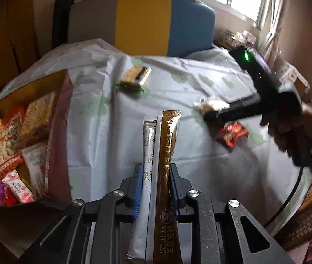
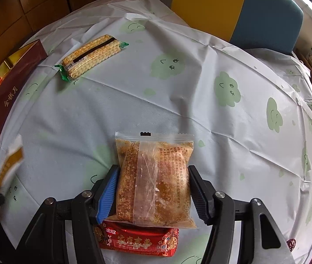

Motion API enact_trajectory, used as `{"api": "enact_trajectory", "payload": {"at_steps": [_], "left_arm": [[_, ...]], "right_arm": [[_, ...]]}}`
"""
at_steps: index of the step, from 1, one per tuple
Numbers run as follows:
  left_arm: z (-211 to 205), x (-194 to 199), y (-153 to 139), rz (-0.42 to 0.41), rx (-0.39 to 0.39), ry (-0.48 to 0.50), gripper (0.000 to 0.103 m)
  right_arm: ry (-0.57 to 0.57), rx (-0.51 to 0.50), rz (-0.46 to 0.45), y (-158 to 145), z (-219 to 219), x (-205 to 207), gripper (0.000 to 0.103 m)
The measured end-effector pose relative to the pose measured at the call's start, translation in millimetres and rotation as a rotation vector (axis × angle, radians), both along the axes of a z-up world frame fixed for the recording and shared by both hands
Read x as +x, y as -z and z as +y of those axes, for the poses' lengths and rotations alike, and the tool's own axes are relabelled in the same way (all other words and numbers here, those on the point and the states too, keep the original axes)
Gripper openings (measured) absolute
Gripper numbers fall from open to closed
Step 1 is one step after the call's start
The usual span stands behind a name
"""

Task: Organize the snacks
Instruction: 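Grasp the clear pastry bag with the right gripper while the left holds the stick packets, then carry the white and gold stick packets into the gold tray and open the left gripper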

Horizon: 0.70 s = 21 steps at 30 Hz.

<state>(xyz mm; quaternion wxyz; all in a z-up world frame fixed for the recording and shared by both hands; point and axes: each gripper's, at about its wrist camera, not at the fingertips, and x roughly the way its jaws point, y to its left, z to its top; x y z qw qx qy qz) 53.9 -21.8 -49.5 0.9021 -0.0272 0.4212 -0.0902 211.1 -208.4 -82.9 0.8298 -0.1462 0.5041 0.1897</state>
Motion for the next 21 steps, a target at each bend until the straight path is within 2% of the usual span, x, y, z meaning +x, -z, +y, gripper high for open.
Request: {"api": "enact_trajectory", "payload": {"at_steps": [7,11,16,21], "left_arm": [[47,4,-38,-0.057,-0.060,-0.139,0.023],[85,5,-50,-0.080,-0.035,-0.245,0.023],[124,2,-52,-0.077,0.011,-0.388,0.023],[163,1,-38,-0.019,0.005,-0.503,0.023]], "right_arm": [[-0.005,0.002,-0.007,0,-1,0,0.062],[-0.012,-0.006,-0.015,0,0,-1,0.062],[-0.014,-0.012,-0.021,0,1,-2,0.062],[-0.016,-0.018,-0.030,0,1,-2,0.062]]}}
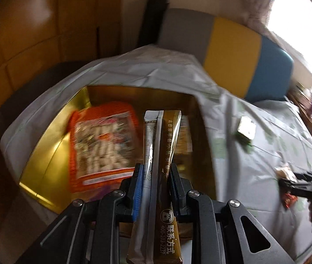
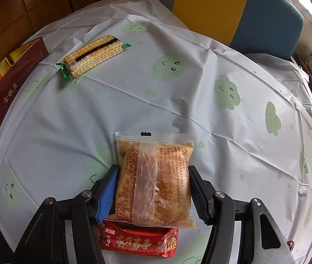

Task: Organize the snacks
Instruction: 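Carry the white and gold stick packets into the gold tray and open the left gripper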

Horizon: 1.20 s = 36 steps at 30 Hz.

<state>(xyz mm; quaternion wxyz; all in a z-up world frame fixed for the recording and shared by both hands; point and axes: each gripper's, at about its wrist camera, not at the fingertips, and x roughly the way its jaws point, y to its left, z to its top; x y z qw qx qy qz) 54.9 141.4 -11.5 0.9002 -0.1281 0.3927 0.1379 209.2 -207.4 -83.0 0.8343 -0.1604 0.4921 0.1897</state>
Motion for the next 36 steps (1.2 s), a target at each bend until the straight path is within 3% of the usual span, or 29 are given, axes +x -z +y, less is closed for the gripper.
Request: {"api": "enact_trajectory", "payload": {"at_steps": [13,16,36], "left_arm": [[16,-4,32,0.061,0.041,-0.073,0.029],[10,-6,31,0.051,0.077,-0.054,0.029],[-22,-9,8,0.000,0.119,0.026,0.029]], "right_arm": [[0.001,0.008,-0.018,0,-1,-1,0.062],[0.002,0.011,-0.018,0,-1,-2,0.062],[0.007,0.004,-0.014,0,-1,-1,0.062]]}}
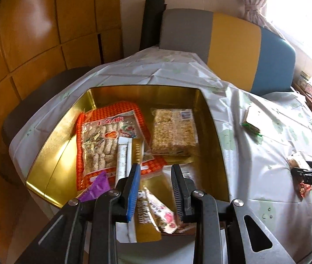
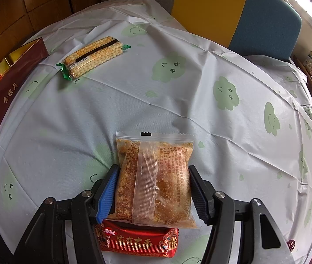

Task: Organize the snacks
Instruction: 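Carry the white and gold stick packets into the gold tray and open the left gripper, then grasp the green-wrapped cracker pack with the left gripper while the right holds the pastry bag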

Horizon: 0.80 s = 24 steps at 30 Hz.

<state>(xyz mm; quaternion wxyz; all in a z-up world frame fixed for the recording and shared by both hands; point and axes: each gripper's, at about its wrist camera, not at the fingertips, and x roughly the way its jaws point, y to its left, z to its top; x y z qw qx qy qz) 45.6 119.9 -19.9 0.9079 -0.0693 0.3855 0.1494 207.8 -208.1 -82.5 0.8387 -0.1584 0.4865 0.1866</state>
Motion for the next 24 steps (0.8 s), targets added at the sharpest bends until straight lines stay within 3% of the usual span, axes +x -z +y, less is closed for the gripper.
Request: {"api": "enact_trajectory", "payload": {"at_steps": [24], "left_arm": [[-76,6,-13,-0.006,0.047,0.217,0.029]], "right_arm": [[-0.009,-0.050,0.004,0,6,1,0.063]]}}
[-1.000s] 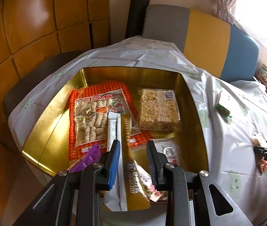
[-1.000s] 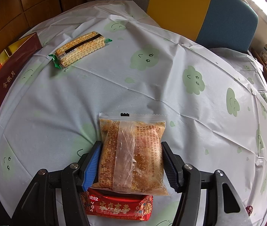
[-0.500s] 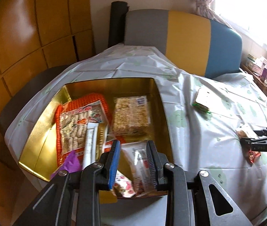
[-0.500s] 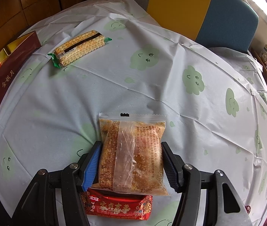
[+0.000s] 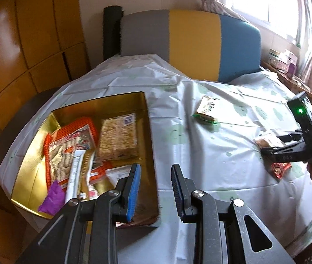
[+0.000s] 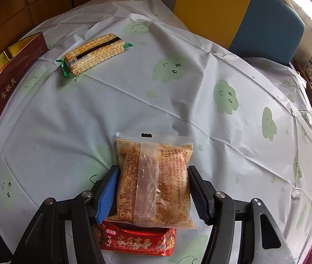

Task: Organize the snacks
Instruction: 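Grasp the green-wrapped cracker pack with the left gripper while the right holds the pastry bag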

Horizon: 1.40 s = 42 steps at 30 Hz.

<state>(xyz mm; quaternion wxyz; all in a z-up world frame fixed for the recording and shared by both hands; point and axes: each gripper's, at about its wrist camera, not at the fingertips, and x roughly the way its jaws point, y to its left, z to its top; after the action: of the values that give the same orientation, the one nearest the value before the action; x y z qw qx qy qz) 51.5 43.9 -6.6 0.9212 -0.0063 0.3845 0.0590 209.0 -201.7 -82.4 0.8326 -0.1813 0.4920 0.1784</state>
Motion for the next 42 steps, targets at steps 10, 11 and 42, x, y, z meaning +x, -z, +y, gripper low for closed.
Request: {"api": "enact_trajectory", "payload": {"at_steps": [10,11,42], "left_arm": [[-32,7,5,0.024,0.020,0.089,0.029],[-36,7,5,0.026,0.022,0.099,0.029],[-204,70,52,0.124,-0.021,0.730,0.047]], "right_arm": [[0.008,-0.006,0.015,0,1,2,0.063],[0.006,-0.009,0.014,0,1,2,0.063],[0.251,0.311,0.079,-44,-68,31,0.064]]}}
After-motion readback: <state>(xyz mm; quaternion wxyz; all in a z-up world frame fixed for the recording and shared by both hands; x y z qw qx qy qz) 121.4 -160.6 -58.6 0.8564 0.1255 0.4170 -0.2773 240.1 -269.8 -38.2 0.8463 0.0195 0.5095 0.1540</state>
